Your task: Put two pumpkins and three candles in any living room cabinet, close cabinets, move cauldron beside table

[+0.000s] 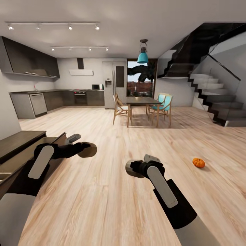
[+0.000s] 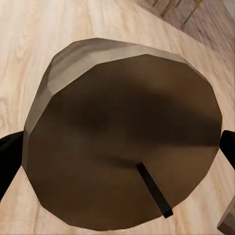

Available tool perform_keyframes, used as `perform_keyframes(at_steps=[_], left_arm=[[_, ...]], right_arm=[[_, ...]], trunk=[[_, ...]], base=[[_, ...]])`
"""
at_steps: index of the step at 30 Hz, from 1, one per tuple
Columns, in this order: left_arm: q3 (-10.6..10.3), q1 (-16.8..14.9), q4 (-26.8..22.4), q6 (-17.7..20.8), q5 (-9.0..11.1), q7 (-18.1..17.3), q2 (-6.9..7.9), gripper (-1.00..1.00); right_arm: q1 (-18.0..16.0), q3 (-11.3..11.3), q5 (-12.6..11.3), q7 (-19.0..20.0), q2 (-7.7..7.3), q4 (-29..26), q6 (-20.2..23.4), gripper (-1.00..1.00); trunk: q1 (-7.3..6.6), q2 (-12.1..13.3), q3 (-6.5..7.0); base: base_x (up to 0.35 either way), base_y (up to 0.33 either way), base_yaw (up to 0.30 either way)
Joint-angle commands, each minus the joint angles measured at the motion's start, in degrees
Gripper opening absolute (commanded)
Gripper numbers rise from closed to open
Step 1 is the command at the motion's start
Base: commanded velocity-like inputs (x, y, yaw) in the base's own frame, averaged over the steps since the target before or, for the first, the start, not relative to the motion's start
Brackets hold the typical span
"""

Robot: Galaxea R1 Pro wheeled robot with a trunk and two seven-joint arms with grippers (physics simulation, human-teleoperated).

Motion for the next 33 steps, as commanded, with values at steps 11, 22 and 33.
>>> perform_keyframes(at_steps=[11, 22, 33], left_arm=[[-0.10, -0.05, -0.05, -0.02, 0.81, 0.59, 0.05, -1.00], [-0.10, -0.05, -0.05, -0.02, 0.81, 0.59, 0.05, -1.00], [-0.11, -0.05, -0.05, -0.02, 0.81, 0.59, 0.05, -1.00]], right_arm=[[-0.08, 0.01, -0.41, -0.63, 0.00, -0.06, 0.22, -1.00], [-0.07, 0.03, -0.41, -0.63, 0.01, -0.06, 0.22, -1.00], [-0.07, 0.01, -0.42, -0.63, 0.01, -0.06, 0.22, -1.00]], trunk=[[0.02, -0.03, -0.07], [0.02, -0.03, -0.07], [0.02, -0.03, -0.07]], base=[[0.337, 0.000, 0.000], [0.337, -0.035, 0.000], [0.337, -0.084, 0.000]])
